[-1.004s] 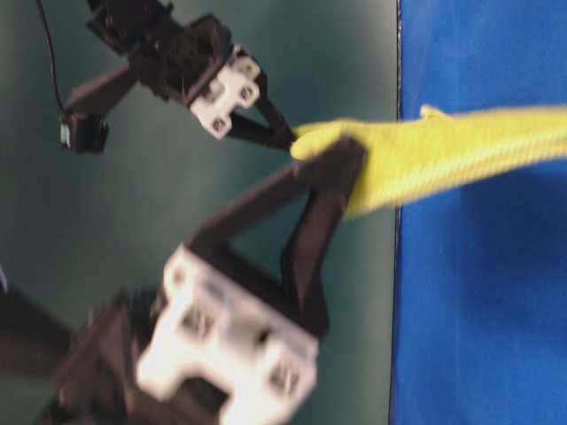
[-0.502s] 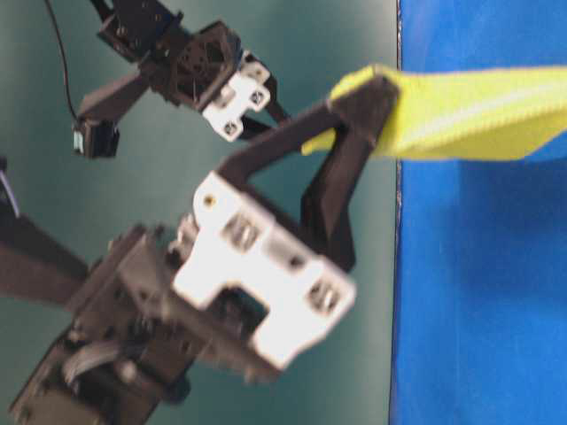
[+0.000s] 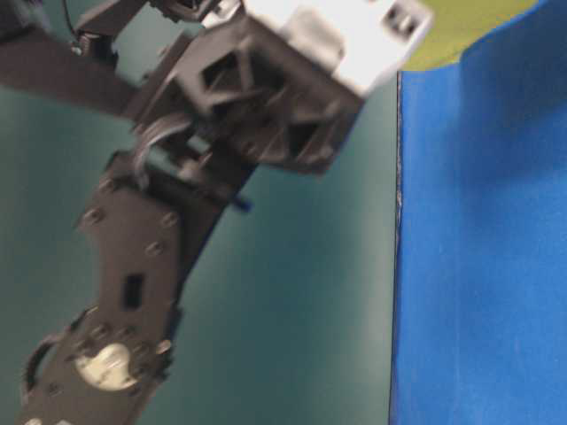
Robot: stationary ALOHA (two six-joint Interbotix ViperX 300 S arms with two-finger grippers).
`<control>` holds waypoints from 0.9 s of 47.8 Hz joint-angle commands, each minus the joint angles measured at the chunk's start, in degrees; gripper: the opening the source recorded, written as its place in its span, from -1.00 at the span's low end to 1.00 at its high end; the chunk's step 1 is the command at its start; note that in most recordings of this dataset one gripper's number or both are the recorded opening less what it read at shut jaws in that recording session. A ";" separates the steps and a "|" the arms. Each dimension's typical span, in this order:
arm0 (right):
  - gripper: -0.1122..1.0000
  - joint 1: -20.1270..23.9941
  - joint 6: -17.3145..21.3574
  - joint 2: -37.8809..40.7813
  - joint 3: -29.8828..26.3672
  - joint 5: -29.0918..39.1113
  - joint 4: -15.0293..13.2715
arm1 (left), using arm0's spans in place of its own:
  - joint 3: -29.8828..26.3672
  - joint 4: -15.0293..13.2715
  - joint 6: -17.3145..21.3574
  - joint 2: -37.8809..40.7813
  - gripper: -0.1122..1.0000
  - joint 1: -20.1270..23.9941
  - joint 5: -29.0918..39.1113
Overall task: Fold the yellow towel.
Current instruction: 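Lift the strip and swing it vertical, right gripper moving up, left down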
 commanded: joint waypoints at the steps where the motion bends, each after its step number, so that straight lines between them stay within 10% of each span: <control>1: -0.79 -0.79 -0.35 1.93 -1.76 -1.32 -0.44 | -0.88 0.00 -0.53 -1.23 -0.76 -0.26 -1.49; 24: -0.79 2.55 -0.62 19.07 -13.89 -10.63 -0.44 | 22.76 -0.44 -14.33 -10.46 -0.76 -0.88 -10.28; 43: -0.79 3.16 -0.79 20.48 -14.50 -10.81 -0.44 | 24.96 -0.26 -14.59 -11.34 -0.75 -0.79 -11.34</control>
